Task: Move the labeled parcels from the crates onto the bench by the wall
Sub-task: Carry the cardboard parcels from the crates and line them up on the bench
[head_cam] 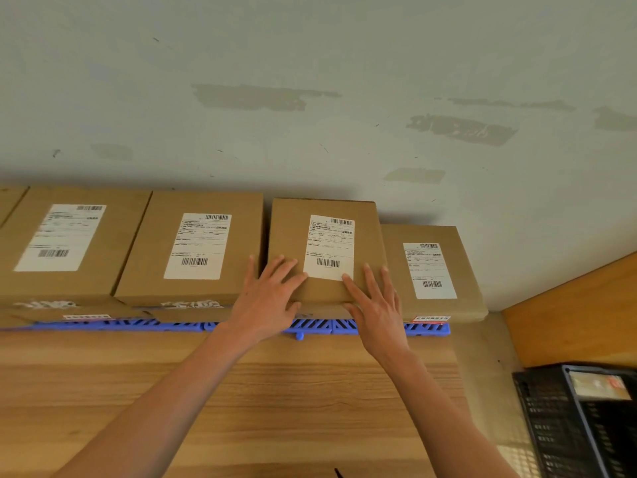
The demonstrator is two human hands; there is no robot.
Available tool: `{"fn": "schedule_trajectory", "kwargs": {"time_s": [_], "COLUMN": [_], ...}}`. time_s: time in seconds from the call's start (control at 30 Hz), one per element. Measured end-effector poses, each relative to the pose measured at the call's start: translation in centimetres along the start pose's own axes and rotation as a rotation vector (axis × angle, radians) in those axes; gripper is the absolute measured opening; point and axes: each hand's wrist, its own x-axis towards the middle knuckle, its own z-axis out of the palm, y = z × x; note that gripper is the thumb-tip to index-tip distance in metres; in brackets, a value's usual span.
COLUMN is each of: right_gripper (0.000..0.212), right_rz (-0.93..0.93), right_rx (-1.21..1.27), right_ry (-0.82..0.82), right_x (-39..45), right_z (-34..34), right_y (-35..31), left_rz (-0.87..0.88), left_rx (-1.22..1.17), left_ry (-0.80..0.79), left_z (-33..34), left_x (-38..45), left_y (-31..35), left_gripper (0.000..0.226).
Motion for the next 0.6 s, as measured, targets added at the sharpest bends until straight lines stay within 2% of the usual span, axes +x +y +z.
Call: {"fn": "schedule_trajectory", "kwargs": {"time_s": [0.37,0.6], "right_gripper": [0.058,0.060], "right_rz": [-0.003,-0.010], "right_rx": [-0.102,-0.112], "right_ry": [-0.132,-0.185], "right_x": [1.3,1.6], "right_z": [-1.1,-2.2], "right_y": [-1.1,-1.4], "left_rz": [-0.051,-0.059], "left_rx": [-0.052,-0.050], "left_ry": [0.060,0.036], "left_z": [0.8,0.5], "left_x": [0.1,0.2], "left_y": [-1.0,-0.7], "left_gripper": [0.062,0.063]}}
